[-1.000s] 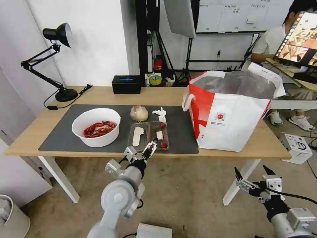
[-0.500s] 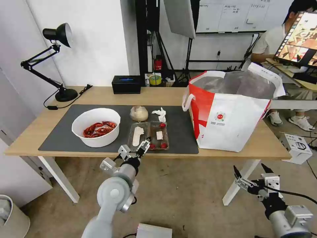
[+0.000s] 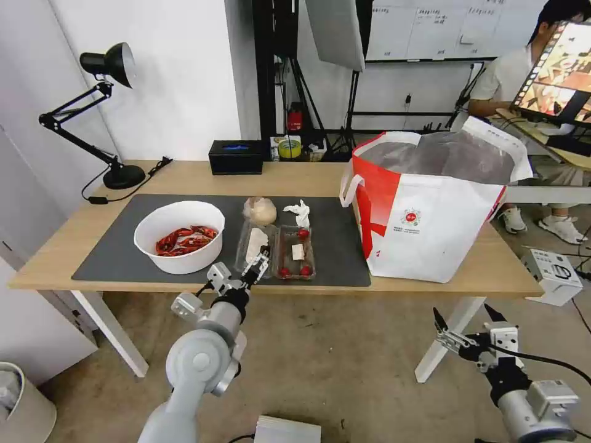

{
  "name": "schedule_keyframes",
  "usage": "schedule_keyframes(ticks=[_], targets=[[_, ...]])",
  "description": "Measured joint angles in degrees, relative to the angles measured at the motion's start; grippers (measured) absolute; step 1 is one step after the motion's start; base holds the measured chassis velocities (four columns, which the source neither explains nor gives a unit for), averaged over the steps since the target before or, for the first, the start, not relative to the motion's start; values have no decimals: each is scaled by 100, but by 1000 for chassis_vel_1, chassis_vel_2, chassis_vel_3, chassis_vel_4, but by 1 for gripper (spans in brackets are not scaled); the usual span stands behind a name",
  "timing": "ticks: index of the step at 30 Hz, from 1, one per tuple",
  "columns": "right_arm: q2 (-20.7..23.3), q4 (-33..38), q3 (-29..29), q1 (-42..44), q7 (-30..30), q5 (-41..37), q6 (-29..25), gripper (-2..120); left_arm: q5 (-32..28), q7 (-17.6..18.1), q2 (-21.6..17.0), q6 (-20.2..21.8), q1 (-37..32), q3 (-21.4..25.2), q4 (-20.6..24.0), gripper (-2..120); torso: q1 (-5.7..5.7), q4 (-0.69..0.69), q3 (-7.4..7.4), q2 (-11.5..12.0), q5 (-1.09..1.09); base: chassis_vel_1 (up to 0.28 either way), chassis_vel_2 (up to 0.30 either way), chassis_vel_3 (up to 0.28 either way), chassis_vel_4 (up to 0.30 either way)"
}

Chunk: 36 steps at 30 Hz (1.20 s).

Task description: Pick up the trash from the table and place it into the takeout bag.

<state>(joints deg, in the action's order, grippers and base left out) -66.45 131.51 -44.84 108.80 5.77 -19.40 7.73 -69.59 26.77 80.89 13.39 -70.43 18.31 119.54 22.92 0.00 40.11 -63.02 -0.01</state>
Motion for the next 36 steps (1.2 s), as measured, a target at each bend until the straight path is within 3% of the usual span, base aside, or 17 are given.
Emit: schedule_keyframes(ticks=[21, 24, 28, 29, 31, 32, 36], targets=[[-73, -78, 239, -218, -11, -56, -1, 100, 591, -617, -123, -98, 15, -372, 222, 99, 0, -1, 0, 0, 1, 0, 0, 0, 0], [-40, -77, 408, -341, -67, -256, 2, 100, 839, -799, -239, -97, 20, -510, 148, 85, 0, 0, 0, 0, 0, 0, 0, 0, 0], [-35, -84, 458, -385, -72, -307, 7, 100, 851, -817, -253, -98, 20, -557, 159, 78, 0, 0, 0, 0, 0, 0, 0, 0, 0], [-34, -112, 493, -420, -73, -322, 9, 100, 854, -864, -259, -99, 8, -590, 229, 70, 1, 0, 0, 0, 1, 0, 0, 0, 0], [-34, -116, 498, -425, -73, -324, 10, 100, 854, -872, -262, -99, 3, -595, 247, 68, 0, 0, 0, 0, 1, 0, 0, 0, 0], [-40, -136, 526, -447, -72, -325, 13, 100, 853, -897, -280, -99, -16, -619, 312, 60, 0, 0, 0, 0, 1, 0, 0, 0, 0], [-60, -152, 586, -484, -66, -335, 24, 100, 900, -930, -326, -99, -23, -655, 325, 47, 0, 0, 0, 0, 1, 0, 0, 0, 0]])
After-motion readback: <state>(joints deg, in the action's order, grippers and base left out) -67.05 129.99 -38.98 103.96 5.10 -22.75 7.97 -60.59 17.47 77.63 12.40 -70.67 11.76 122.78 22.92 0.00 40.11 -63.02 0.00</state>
